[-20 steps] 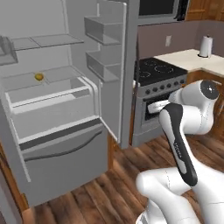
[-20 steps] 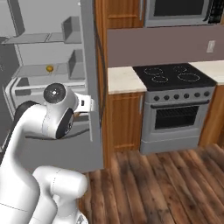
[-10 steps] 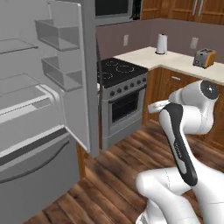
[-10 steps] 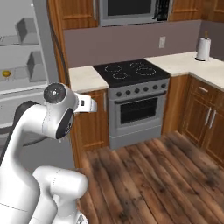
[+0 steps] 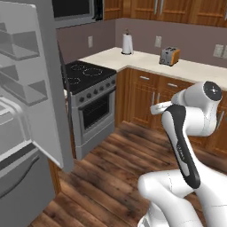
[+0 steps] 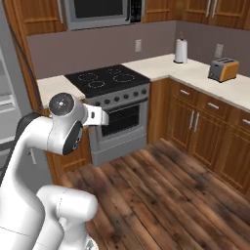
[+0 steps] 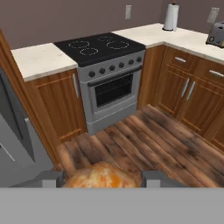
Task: Retrieve the tangerine and orange from the fridge and place them into the bowl on the dining table.
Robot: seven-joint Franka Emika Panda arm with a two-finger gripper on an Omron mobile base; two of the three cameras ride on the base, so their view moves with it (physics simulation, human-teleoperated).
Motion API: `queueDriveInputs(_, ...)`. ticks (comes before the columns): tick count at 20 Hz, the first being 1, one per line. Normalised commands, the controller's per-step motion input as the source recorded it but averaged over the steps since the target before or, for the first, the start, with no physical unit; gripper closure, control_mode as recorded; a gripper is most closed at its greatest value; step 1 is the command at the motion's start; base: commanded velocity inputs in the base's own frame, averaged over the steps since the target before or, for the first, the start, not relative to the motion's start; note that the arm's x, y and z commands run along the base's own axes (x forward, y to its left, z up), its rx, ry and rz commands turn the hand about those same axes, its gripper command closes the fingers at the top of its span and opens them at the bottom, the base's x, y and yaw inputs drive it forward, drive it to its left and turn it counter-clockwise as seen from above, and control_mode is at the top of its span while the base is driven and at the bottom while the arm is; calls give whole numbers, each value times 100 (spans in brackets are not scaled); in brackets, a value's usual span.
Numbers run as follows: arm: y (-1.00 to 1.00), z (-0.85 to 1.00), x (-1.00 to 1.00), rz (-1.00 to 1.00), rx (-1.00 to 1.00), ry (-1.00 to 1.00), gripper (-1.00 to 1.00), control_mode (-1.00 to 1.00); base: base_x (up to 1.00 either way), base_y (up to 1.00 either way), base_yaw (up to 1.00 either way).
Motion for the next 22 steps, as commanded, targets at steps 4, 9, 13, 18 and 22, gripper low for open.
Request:
queueDriveInputs(4, 0, 0, 0, 0, 0, 0, 100, 100, -100, -3, -44)
queueDriveInputs(9, 0, 0, 0, 0, 0, 0, 100, 100, -100, -1, -43)
queueDriveInputs(13, 0, 0, 0, 0, 0, 0, 100, 100, -100, 0, -42)
queueDriveInputs(18, 0, 0, 0, 0, 0, 0, 100, 100, -100, 0, -41)
queueDriveInputs(22, 0, 0, 0, 0, 0, 0, 100, 100, -100, 0, -41)
